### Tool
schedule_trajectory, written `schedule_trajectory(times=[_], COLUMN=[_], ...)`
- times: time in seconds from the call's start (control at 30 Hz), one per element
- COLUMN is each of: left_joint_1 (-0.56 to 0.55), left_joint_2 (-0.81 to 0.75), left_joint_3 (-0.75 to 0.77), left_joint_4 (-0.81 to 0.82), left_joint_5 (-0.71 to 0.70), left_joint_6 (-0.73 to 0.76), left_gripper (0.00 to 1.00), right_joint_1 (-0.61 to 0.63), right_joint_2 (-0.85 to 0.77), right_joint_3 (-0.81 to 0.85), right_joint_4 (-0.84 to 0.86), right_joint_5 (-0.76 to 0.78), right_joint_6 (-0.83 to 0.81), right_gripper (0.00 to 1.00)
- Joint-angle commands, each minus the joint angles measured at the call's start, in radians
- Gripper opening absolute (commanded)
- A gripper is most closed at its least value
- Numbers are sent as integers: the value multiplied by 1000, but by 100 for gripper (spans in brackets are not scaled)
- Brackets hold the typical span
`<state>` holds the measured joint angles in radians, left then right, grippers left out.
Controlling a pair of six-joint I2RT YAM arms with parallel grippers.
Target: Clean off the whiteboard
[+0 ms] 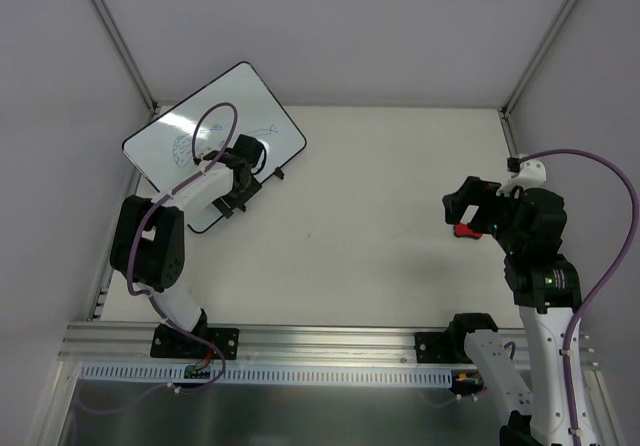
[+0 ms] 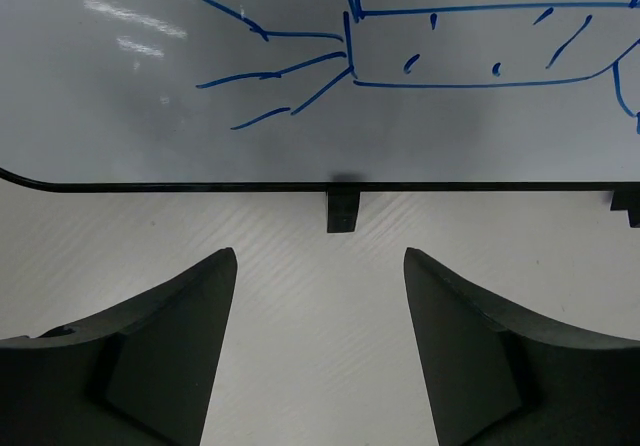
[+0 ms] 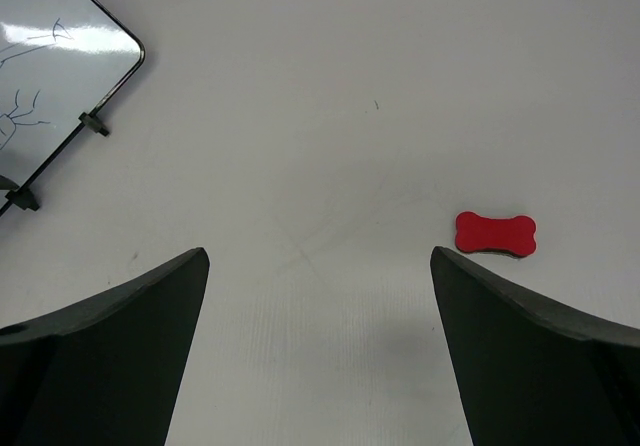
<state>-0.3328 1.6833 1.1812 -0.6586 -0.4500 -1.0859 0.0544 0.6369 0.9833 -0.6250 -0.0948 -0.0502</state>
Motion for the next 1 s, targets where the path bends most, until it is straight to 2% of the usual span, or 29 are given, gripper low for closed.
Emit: schedule_trajectory(times=[0.0,0.23,0.43,0.83,0.97], left_joint_1=[-11,-11,-11,-9,-9], left_joint_2=[44,108,131,188,199], left_joint_3=[67,72,51,41,47], left_joint_4=[4,19,24,42,47], left_joint_5=[-49,-46,-47,-56,-59], left_joint_6=[-31,-40,-57,-52,-42], left_gripper=[68,52,44,38,27], right_joint_1=[5,5,5,5,7], right_joint_2=[18,49,63,64,55], right_joint_3=[9,14,17,20,12], right_joint_4=[27,33,38,45,45], right_joint_5=[-33,-40,-45,-71,-72], right_joint_6=[-27,-33,-31,-34,-39], right_gripper=[99,99,99,99,99])
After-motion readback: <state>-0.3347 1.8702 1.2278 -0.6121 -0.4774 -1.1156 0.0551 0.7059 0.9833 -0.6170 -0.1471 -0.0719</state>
